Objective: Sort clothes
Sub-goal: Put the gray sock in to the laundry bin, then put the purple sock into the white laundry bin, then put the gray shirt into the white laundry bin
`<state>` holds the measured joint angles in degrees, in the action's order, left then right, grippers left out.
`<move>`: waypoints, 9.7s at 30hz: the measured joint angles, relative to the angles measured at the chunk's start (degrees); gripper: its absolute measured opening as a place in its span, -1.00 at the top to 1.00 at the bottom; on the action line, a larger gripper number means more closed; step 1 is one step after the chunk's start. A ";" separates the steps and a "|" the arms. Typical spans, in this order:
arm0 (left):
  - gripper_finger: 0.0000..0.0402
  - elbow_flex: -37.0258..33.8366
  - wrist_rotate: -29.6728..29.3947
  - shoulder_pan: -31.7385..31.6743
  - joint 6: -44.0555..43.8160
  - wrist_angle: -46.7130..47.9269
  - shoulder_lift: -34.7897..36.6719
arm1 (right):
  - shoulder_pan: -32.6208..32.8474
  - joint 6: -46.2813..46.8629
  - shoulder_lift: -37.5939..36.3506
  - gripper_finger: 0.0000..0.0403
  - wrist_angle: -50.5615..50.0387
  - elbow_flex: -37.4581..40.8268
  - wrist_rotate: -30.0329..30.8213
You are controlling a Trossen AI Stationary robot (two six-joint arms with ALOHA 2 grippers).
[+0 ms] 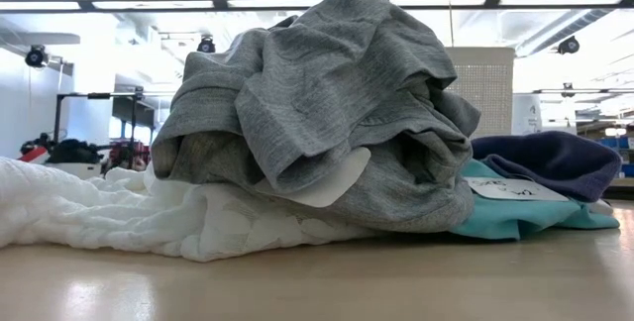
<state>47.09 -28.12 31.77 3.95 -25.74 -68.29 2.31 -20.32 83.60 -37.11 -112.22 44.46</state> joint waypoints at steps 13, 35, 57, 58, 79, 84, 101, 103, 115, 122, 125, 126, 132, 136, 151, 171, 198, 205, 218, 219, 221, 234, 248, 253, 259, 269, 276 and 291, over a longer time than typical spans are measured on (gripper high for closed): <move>0.82 0.00 0.00 0.00 -0.24 0.25 0.00 | -14.60 5.60 6.42 1.00 -3.33 5.10 -8.93; 0.82 0.00 0.00 0.00 -0.48 0.63 0.00 | -21.16 14.26 22.32 0.85 -10.83 6.53 -25.45; 0.82 0.00 -2.56 0.00 0.09 0.48 0.00 | -19.35 16.82 20.75 -0.23 -29.05 -7.76 -26.66; 0.82 0.00 -2.64 0.00 0.28 0.48 0.00 | -18.82 17.12 20.73 -0.19 -31.91 -8.96 -27.25; 0.82 0.00 -2.84 0.00 0.68 0.42 0.00 | 7.27 27.69 4.64 0.99 -42.92 2.97 -16.93; 0.82 0.00 -2.84 0.00 0.68 0.44 0.00 | 13.15 33.79 -3.72 1.00 -37.81 13.00 -11.12; 0.82 0.00 -2.83 0.00 1.06 0.52 0.00 | 30.04 55.14 -13.96 1.00 -17.06 47.48 -6.74; 0.82 0.00 -2.84 0.02 0.94 0.55 0.00 | 31.43 57.76 -13.43 1.00 -13.81 50.75 -6.74; 0.82 0.00 -2.82 0.02 0.46 0.52 0.00 | 37.56 68.58 -10.38 1.00 6.20 63.55 -7.07; 0.82 0.00 -2.82 0.02 0.00 0.55 0.00 | 37.59 70.43 -4.00 0.95 6.69 62.79 -7.05; 0.82 0.00 -2.82 0.02 0.00 0.66 0.00 | 37.57 70.65 -0.01 0.83 6.54 61.93 -7.35; 0.82 0.00 -2.82 0.02 0.00 0.70 0.00 | 37.44 70.95 1.34 0.78 6.63 61.46 -7.42; 0.82 0.00 -2.82 0.00 -0.03 0.70 0.00 | 37.30 73.56 7.60 0.39 6.60 58.37 -7.41; 0.82 0.00 -2.82 0.02 -0.17 0.80 0.00 | 36.67 73.80 10.23 0.15 6.22 56.98 -7.41; 0.82 0.00 -2.82 0.02 -0.48 1.55 0.00 | 33.29 75.02 11.58 0.44 4.22 56.97 -10.27; 0.82 0.00 -2.82 0.02 -0.66 1.77 0.00 | 34.51 66.08 7.75 1.00 -9.87 45.63 -6.68; 0.82 0.00 -2.82 0.00 -1.16 1.86 0.00 | 17.88 42.68 -7.67 1.00 -30.97 22.18 24.25; 0.82 0.00 -2.84 0.00 -1.05 1.86 0.00 | 7.34 38.61 -7.69 1.00 -29.59 22.19 21.50; 0.82 0.00 -2.89 0.00 -1.20 2.40 0.00 | -5.26 28.34 -0.37 1.00 -18.96 23.75 2.34; 0.82 0.00 -2.89 0.00 -1.26 2.42 0.00 | -5.93 28.20 0.29 1.00 -18.57 23.75 0.91; 0.82 0.00 -2.90 0.00 -1.45 2.77 0.00 | -6.99 28.43 1.67 1.00 -18.36 23.75 -0.99; 0.82 0.00 -2.91 0.00 -1.53 2.69 0.00 | -9.22 27.83 7.55 0.57 -19.19 23.79 -0.95; 0.82 0.00 -2.97 0.00 -1.53 2.60 0.02 | -7.77 26.43 3.86 -0.08 -19.68 20.25 -1.07; 0.82 0.00 -2.99 0.00 -1.53 2.65 0.02 | -4.98 24.69 0.41 0.18 -19.76 19.82 -1.16; 0.82 0.00 -2.99 0.00 -1.51 2.68 0.02 | 1.28 25.20 -4.24 0.91 -22.72 19.82 -1.15; 0.82 0.00 -3.02 0.00 -1.50 2.64 0.02 | 14.80 36.02 -7.35 0.99 -33.03 24.57 -0.94; 0.82 0.00 -3.04 0.00 -0.46 1.79 0.02 | 25.27 47.20 -11.32 1.00 -28.10 36.81 0.97; 0.78 2.49 8.46 0.02 3.28 1.19 -0.52 | 40.07 57.49 -13.32 1.00 -4.11 52.94 3.16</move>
<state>49.58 -19.66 31.79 7.23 -24.55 -68.81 42.38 37.17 70.28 -41.21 -59.28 47.62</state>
